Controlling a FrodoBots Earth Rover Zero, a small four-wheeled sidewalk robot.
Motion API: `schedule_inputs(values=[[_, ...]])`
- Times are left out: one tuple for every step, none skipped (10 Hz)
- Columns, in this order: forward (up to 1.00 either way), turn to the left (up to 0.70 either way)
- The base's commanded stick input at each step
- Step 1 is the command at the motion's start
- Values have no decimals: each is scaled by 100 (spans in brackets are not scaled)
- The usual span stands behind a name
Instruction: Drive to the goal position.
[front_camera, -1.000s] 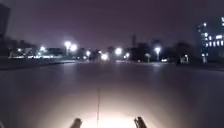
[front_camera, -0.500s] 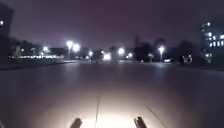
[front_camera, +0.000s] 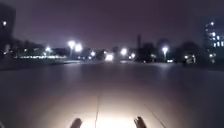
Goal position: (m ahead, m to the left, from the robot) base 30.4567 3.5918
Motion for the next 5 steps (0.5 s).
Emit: schedule_inputs(values=[[100, 0], [100, 0], [100, 0], [100, 0], [100, 0]])
